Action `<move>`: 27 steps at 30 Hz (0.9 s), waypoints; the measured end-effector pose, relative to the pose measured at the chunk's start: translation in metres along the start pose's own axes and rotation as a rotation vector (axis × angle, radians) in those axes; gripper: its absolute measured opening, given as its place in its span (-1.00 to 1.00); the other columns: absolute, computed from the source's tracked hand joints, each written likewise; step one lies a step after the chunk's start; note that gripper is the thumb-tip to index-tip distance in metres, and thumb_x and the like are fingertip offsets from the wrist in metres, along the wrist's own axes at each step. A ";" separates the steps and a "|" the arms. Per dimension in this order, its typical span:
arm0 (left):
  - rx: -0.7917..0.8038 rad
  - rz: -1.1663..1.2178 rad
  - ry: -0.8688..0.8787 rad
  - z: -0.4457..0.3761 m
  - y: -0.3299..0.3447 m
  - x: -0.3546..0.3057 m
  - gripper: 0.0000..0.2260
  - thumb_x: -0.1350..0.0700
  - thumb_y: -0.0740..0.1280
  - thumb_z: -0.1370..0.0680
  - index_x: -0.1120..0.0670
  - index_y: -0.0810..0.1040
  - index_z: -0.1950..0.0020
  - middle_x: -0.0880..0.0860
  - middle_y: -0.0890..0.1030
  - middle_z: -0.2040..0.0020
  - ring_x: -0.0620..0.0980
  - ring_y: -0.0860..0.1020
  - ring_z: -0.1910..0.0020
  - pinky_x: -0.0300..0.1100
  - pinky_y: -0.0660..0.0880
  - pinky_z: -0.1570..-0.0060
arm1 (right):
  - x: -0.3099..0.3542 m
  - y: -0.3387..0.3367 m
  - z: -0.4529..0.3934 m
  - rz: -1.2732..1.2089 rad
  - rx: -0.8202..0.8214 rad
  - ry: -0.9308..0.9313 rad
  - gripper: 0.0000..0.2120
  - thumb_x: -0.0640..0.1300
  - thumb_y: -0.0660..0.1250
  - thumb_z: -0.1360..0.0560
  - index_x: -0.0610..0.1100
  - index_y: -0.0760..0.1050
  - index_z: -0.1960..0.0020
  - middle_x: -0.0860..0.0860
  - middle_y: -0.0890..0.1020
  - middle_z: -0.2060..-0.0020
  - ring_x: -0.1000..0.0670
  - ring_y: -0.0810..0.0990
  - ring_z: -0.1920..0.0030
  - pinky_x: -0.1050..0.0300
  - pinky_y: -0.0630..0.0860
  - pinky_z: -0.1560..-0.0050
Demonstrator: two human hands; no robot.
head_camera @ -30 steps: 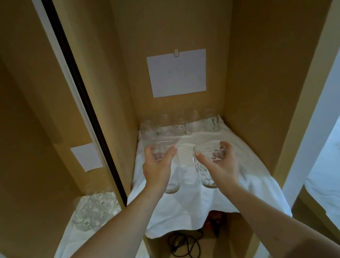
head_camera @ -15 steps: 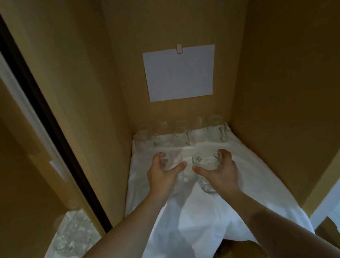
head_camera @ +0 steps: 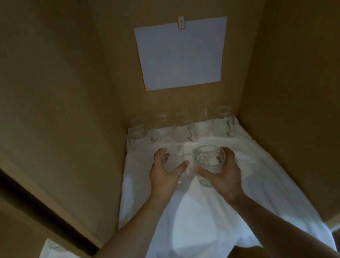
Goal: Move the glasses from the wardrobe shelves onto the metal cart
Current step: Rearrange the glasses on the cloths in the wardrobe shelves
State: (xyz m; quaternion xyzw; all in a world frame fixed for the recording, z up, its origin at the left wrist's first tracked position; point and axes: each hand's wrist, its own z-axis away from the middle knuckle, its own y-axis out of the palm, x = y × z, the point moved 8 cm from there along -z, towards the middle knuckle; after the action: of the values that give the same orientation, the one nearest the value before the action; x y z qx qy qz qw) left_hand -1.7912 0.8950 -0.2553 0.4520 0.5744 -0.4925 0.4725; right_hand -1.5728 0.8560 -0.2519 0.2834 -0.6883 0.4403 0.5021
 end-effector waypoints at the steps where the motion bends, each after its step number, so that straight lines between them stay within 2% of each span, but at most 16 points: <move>1: 0.000 -0.004 0.004 0.000 0.000 0.002 -0.35 0.01 0.64 -0.37 -0.10 0.41 -0.37 -0.06 0.55 -0.26 -0.14 0.51 -0.28 -0.52 0.38 -0.08 | -0.004 0.002 -0.002 0.009 0.021 0.001 -0.02 -0.03 0.73 -0.16 -0.03 0.28 -0.43 0.12 0.50 -0.15 0.10 0.50 -0.13 0.63 0.37 0.15; 2: -0.003 -0.005 0.012 0.000 0.000 0.004 -0.35 0.01 0.64 -0.37 -0.14 0.40 -0.36 -0.08 0.56 -0.25 -0.15 0.51 -0.27 -0.54 0.37 -0.07 | -0.009 0.004 -0.003 0.012 0.048 0.009 0.01 -0.07 0.73 -0.16 -0.05 0.25 -0.46 0.10 0.49 -0.17 0.10 0.49 -0.14 0.63 0.37 0.15; 4: -0.009 0.005 0.025 0.002 0.000 0.007 -0.33 -0.04 0.65 -0.34 -0.26 0.38 -0.32 -0.11 0.55 -0.23 -0.15 0.52 -0.25 -0.42 0.42 -0.14 | -0.023 0.009 -0.002 0.010 0.098 0.043 0.06 -0.09 0.74 -0.15 -0.06 0.22 -0.48 0.07 0.49 -0.21 0.08 0.50 -0.16 0.57 0.39 0.03; 6: -0.027 0.044 0.005 0.005 0.001 0.010 -0.30 -0.15 0.64 -0.28 -0.32 0.37 -0.31 -0.12 0.54 -0.23 -0.13 0.53 -0.24 -0.26 0.49 -0.19 | -0.034 0.011 -0.001 0.011 0.141 0.072 0.15 -0.06 0.76 -0.11 -0.05 0.17 -0.52 0.06 0.50 -0.25 0.04 0.52 -0.21 0.33 0.44 -0.15; 9: -0.057 0.064 -0.037 0.011 0.004 0.014 -0.23 -0.21 0.63 -0.22 -0.31 0.36 -0.35 -0.11 0.52 -0.25 -0.10 0.51 -0.27 -0.15 0.52 -0.23 | -0.040 0.014 -0.003 -0.001 0.200 0.073 0.19 -0.10 0.75 -0.12 -0.06 0.12 -0.55 0.10 0.46 -0.20 0.08 0.49 -0.18 0.27 0.42 -0.15; 11: -0.067 0.034 -0.069 0.015 0.006 0.021 -0.18 -0.12 0.67 -0.22 -0.25 0.33 -0.38 -0.10 0.50 -0.27 -0.09 0.49 -0.30 -0.08 0.52 -0.27 | -0.041 0.013 -0.006 -0.013 0.220 0.062 0.17 -0.15 0.75 -0.12 -0.07 0.14 -0.54 0.11 0.45 -0.18 0.09 0.47 -0.16 0.27 0.40 -0.16; 13: -0.073 0.014 -0.112 0.020 0.009 0.030 -0.16 0.12 0.68 -0.28 -0.16 0.28 -0.41 -0.05 0.49 -0.31 -0.08 0.49 -0.31 -0.06 0.51 -0.31 | -0.046 0.014 -0.009 -0.017 0.231 0.055 0.14 -0.18 0.75 -0.12 -0.07 0.17 -0.53 0.10 0.47 -0.16 0.07 0.49 -0.16 0.25 0.42 -0.17; 15: -0.088 -0.024 -0.157 0.025 0.010 0.035 -0.17 0.30 0.63 -0.32 -0.07 0.22 -0.40 0.00 0.48 -0.33 -0.10 0.52 -0.27 -0.14 0.53 -0.24 | -0.049 0.013 -0.010 -0.027 0.219 0.045 0.12 -0.16 0.75 -0.10 -0.07 0.21 -0.51 0.09 0.49 -0.14 0.05 0.53 -0.14 0.24 0.43 -0.16; 17: -0.119 -0.083 -0.204 0.029 0.011 0.035 -0.19 0.34 0.61 -0.34 -0.04 0.18 -0.35 0.04 0.48 -0.30 -0.14 0.53 -0.18 -0.21 0.53 -0.14 | -0.052 0.013 -0.010 -0.025 0.207 0.040 0.10 -0.12 0.76 -0.08 -0.06 0.25 -0.48 0.09 0.52 -0.13 0.04 0.55 -0.13 0.24 0.44 -0.13; 18: -0.144 -0.104 -0.223 0.028 0.010 0.034 -0.19 0.33 0.61 -0.34 -0.03 0.16 -0.34 0.06 0.47 -0.29 -0.13 0.53 -0.16 -0.17 0.54 -0.15 | -0.052 0.013 -0.010 -0.035 0.202 0.037 0.09 -0.10 0.76 -0.07 -0.06 0.27 -0.47 0.08 0.54 -0.14 0.02 0.57 -0.14 0.24 0.45 -0.13; 22: -0.275 -0.192 -0.260 0.025 -0.002 0.014 -0.18 0.15 0.67 -0.29 -0.07 0.15 -0.30 0.14 0.44 -0.32 0.14 0.54 -0.21 0.13 0.55 -0.24 | -0.057 0.013 -0.013 -0.046 0.203 0.031 0.07 -0.06 0.76 -0.05 -0.08 0.30 -0.43 -0.03 0.60 -0.22 -0.07 0.61 -0.19 0.16 0.51 -0.18; 24: -0.304 -0.319 -0.235 0.024 -0.012 -0.001 -0.18 0.04 0.68 -0.27 -0.06 0.20 -0.31 0.15 0.49 -0.30 0.16 0.55 -0.20 0.15 0.56 -0.21 | -0.058 0.011 -0.014 -0.055 0.216 0.022 0.05 -0.08 0.76 -0.05 -0.09 0.31 -0.42 -0.04 0.60 -0.22 -0.07 0.60 -0.19 0.13 0.52 -0.21; 27: -0.305 -0.622 -0.139 0.023 -0.025 -0.036 -0.17 -0.13 0.65 -0.23 -0.08 0.27 -0.36 0.14 0.57 -0.21 0.19 0.55 -0.19 0.11 0.53 -0.17 | -0.059 0.010 -0.015 -0.051 0.220 0.020 0.01 -0.08 0.76 -0.04 -0.09 0.34 -0.37 -0.04 0.60 -0.19 -0.06 0.61 -0.16 0.19 0.49 -0.15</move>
State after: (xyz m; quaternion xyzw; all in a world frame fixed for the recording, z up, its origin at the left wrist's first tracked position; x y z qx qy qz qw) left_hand -1.8088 0.8678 -0.2179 0.1450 0.7178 -0.5512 0.3999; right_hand -1.5548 0.8704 -0.3095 0.3498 -0.6235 0.5031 0.4856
